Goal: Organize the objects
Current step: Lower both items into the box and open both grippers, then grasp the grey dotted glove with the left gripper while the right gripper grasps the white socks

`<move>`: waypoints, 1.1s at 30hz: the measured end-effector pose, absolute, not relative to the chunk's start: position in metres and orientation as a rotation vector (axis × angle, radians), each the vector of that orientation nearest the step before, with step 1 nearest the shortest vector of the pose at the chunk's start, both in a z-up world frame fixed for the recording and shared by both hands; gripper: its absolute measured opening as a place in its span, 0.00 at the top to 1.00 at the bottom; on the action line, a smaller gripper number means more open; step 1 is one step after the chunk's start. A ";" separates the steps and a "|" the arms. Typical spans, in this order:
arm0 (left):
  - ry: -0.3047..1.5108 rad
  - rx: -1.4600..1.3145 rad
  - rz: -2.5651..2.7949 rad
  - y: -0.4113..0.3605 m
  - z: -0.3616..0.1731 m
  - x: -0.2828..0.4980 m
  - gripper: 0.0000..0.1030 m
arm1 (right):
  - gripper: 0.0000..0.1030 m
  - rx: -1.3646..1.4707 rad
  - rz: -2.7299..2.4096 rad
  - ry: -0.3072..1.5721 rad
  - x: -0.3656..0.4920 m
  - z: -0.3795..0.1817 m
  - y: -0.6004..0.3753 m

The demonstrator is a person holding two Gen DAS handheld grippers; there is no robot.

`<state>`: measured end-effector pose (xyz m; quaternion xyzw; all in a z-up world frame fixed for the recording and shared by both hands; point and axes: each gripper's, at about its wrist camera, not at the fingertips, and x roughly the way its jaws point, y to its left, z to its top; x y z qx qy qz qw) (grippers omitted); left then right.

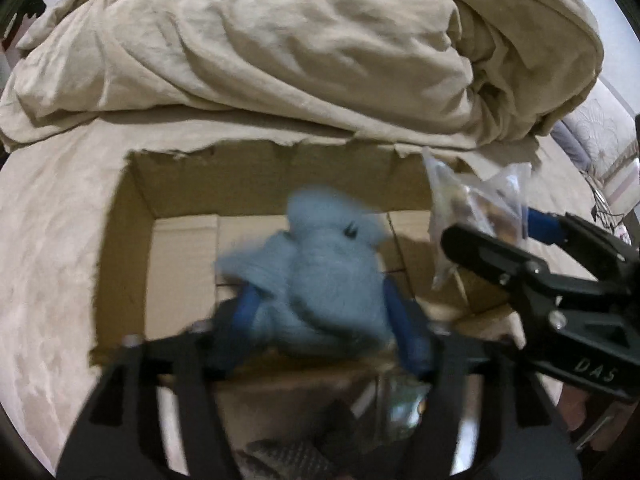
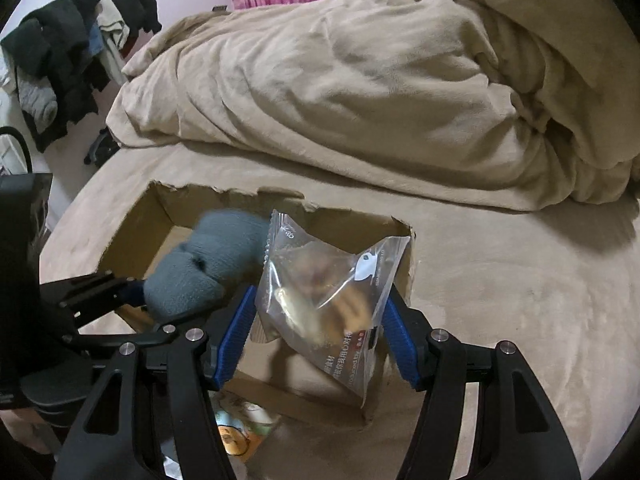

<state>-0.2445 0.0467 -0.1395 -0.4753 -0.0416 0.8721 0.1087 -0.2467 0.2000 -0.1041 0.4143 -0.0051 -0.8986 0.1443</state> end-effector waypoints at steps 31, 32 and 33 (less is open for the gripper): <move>-0.239 -1.256 2.800 -0.045 -0.057 0.000 0.25 | 0.20 1.076 -2.686 0.009 -0.026 0.004 0.203; -0.235 -1.274 2.796 -0.045 -0.061 -0.002 0.25 | 0.20 1.094 -2.677 0.018 -0.028 -0.002 0.201; -0.238 -1.279 2.791 -0.045 -0.064 -0.003 0.25 | 0.20 1.109 -2.671 0.017 -0.029 -0.007 0.199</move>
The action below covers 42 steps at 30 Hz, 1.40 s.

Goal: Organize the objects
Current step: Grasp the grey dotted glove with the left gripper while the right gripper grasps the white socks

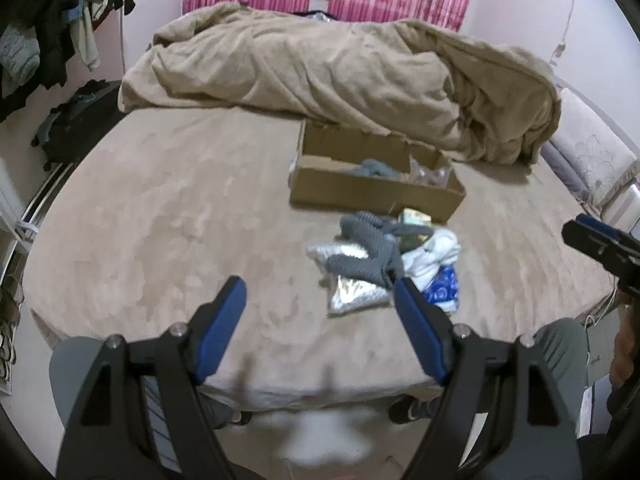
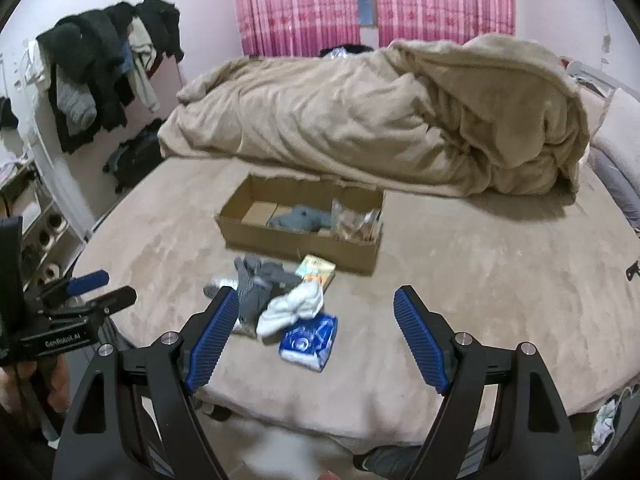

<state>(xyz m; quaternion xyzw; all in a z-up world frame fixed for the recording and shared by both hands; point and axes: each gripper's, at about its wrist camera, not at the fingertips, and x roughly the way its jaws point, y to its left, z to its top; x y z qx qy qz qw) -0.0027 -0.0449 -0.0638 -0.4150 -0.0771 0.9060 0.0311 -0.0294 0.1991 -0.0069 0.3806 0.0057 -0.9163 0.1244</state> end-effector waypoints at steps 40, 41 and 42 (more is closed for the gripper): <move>0.068 -1.384 2.569 0.046 -0.159 -0.123 0.46 | 0.78 1.291 -2.394 -0.165 -0.122 -0.121 0.203; 0.086 -1.386 2.572 0.048 -0.160 -0.125 0.47 | 0.78 1.285 -2.404 -0.166 -0.120 -0.117 0.206; 0.101 -1.384 2.577 0.050 -0.161 -0.126 0.48 | 0.78 1.274 -2.416 -0.173 -0.117 -0.113 0.210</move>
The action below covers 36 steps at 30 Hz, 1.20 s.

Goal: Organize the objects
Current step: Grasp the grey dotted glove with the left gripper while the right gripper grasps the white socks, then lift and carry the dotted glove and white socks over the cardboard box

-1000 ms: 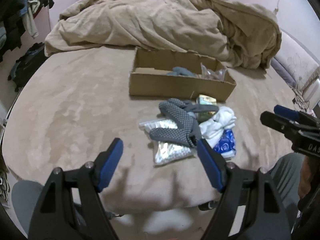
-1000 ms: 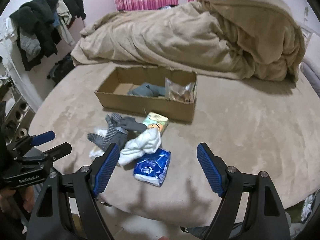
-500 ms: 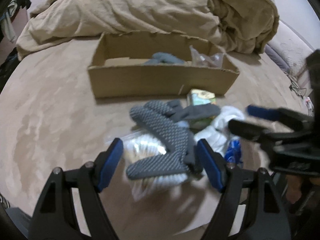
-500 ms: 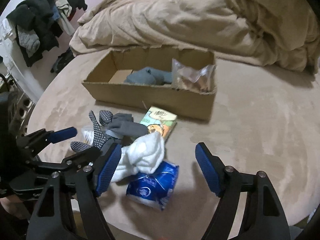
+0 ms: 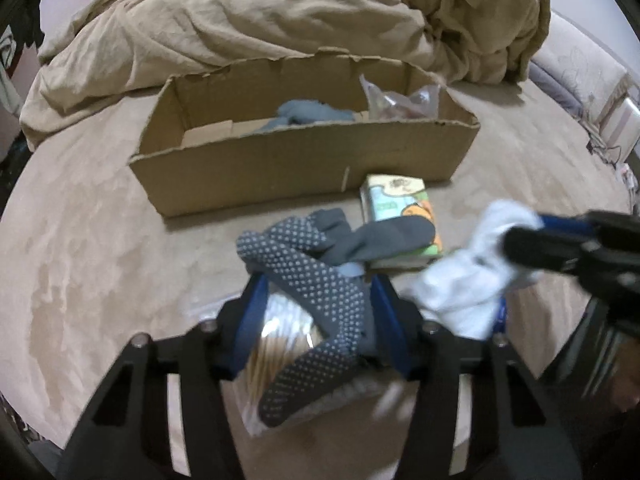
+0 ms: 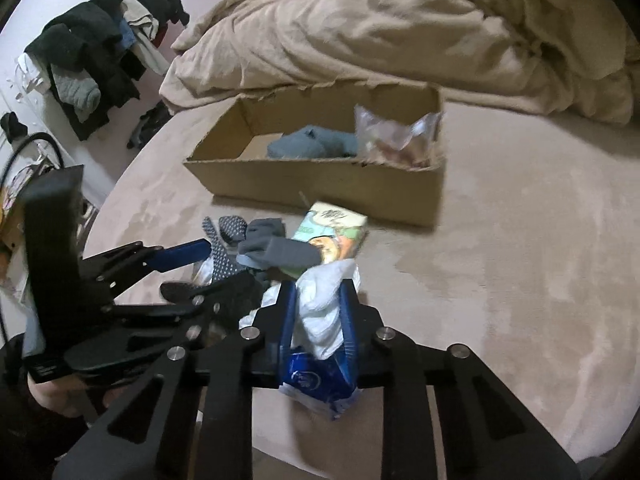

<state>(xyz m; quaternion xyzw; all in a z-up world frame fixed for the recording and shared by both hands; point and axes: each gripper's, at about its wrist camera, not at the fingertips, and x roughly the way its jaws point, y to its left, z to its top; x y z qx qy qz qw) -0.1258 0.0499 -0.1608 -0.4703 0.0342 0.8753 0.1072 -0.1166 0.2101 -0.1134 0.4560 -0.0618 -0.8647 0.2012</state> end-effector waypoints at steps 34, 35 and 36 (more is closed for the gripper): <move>-0.113 -1.088 2.712 -0.021 0.007 -0.052 0.77 | 0.81 0.909 -2.549 -0.054 -0.054 0.045 0.197; -0.113 -1.092 2.716 -0.024 0.007 -0.054 0.77 | 0.81 0.902 -2.551 -0.050 -0.055 0.048 0.194; -0.102 -1.099 2.730 -0.027 0.007 -0.059 0.77 | 0.81 0.889 -2.556 -0.041 -0.057 0.053 0.190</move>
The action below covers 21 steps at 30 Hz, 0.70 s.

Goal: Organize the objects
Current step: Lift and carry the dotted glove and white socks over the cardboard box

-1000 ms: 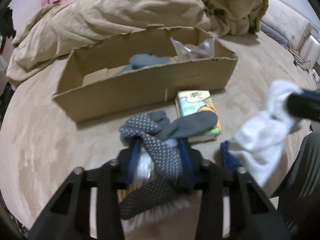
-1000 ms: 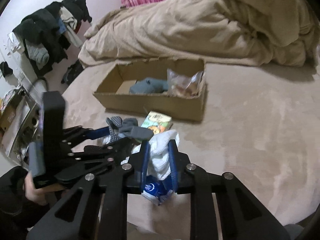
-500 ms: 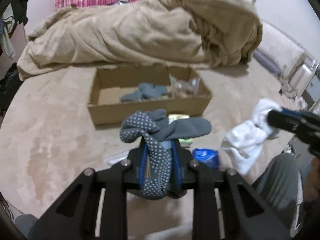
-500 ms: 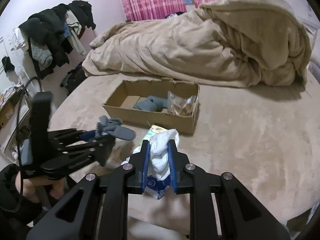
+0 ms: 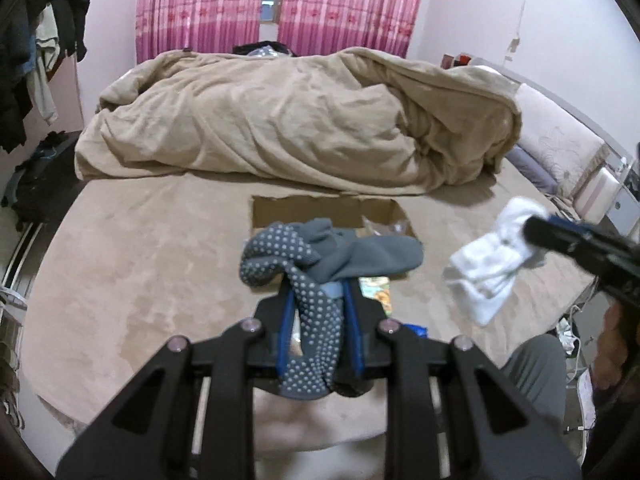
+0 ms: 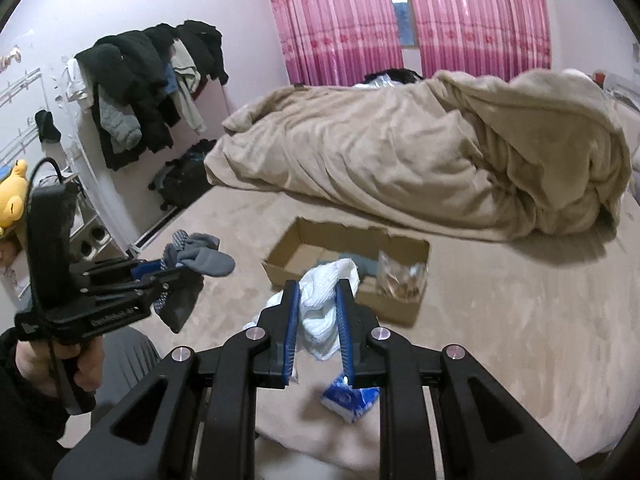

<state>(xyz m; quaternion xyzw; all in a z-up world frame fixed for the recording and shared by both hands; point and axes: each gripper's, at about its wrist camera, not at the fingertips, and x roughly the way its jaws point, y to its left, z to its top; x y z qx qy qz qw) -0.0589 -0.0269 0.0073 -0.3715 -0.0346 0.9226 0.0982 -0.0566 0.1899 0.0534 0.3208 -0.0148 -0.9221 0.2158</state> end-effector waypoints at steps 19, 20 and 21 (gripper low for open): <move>-0.189 -1.101 2.695 -0.039 -0.056 -0.196 0.76 | 0.81 0.936 -2.631 -0.023 -0.204 -0.014 0.147; -0.172 -1.110 2.697 -0.039 -0.062 -0.204 0.76 | 0.81 0.949 -2.635 -0.028 -0.212 -0.022 0.145; -0.167 -1.130 2.688 -0.039 -0.069 -0.213 0.76 | 0.81 0.957 -2.635 -0.041 -0.218 -0.029 0.144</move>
